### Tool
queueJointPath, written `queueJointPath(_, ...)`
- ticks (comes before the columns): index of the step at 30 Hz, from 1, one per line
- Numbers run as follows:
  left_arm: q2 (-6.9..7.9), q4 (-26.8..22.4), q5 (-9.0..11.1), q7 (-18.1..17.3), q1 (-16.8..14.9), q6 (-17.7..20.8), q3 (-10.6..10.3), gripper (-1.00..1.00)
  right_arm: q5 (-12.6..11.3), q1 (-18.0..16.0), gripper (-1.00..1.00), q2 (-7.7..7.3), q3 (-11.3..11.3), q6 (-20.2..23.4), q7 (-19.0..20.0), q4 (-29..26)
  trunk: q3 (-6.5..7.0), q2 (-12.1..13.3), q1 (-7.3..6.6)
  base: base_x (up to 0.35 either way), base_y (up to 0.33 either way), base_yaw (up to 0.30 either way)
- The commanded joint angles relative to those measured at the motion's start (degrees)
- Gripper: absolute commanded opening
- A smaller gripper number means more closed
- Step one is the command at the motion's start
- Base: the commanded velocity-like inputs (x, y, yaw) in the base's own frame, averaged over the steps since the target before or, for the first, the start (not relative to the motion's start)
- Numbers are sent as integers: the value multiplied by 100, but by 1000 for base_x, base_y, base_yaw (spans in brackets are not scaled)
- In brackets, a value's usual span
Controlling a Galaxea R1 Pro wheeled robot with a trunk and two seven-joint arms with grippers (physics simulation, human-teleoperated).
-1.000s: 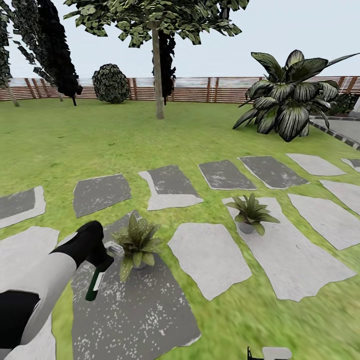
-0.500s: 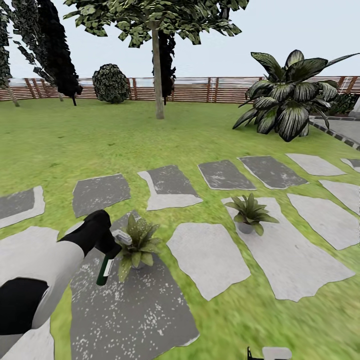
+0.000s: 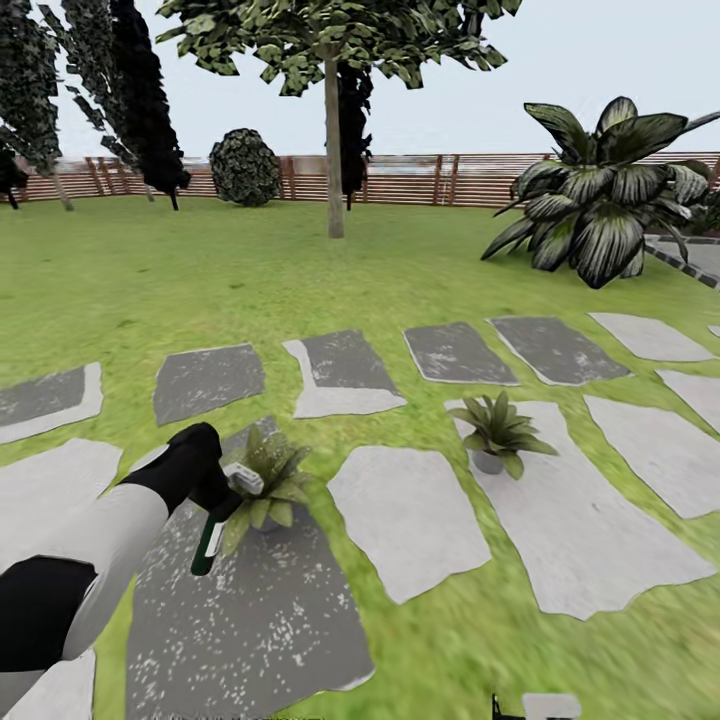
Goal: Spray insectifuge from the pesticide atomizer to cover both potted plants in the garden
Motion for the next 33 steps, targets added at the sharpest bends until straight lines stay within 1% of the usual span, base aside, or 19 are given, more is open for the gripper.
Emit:
queueJointPath(1,2,-7,-54,-58,-2,28,-26,-100,-59,-1,100,0,51,-14,-5,0,-5,-2,-1,0,-273,275)
queueJointPath(7,6,9,-219,-56,13,26,-28,-100,-59,-1,100,0,51,-14,-4,3,-5,-2,-1,16,-248,277)
queueJointPath(11,29,12,-223,-52,19,26,-31,-100,-59,-1,100,0,51,-14,-4,1,-5,-2,-1,148,-234,234)
queueJointPath(19,24,13,-223,-42,20,26,-30,-100,-59,-1,100,0,51,-14,-4,4,-5,-2,-1,123,-246,45)
queueJointPath(25,28,13,-223,-42,20,26,-31,-100,-59,-1,100,4,51,-14,-4,5,-5,-2,-1,6,-271,251)
queueJointPath(28,93,22,-230,-33,28,26,-31,-100,-59,-1,100,3,51,-14,-4,7,-5,-2,-1,0,-272,275)
queueJointPath(30,121,28,-231,-24,75,21,-29,-100,-59,-1,100,4,51,-14,-4,7,-5,-2,-1,0,-267,275)
queueJointPath(33,140,32,-232,-10,270,14,-23,-100,-59,-1,100,5,51,-14,-4,5,-5,-2,-1,0,-208,248)
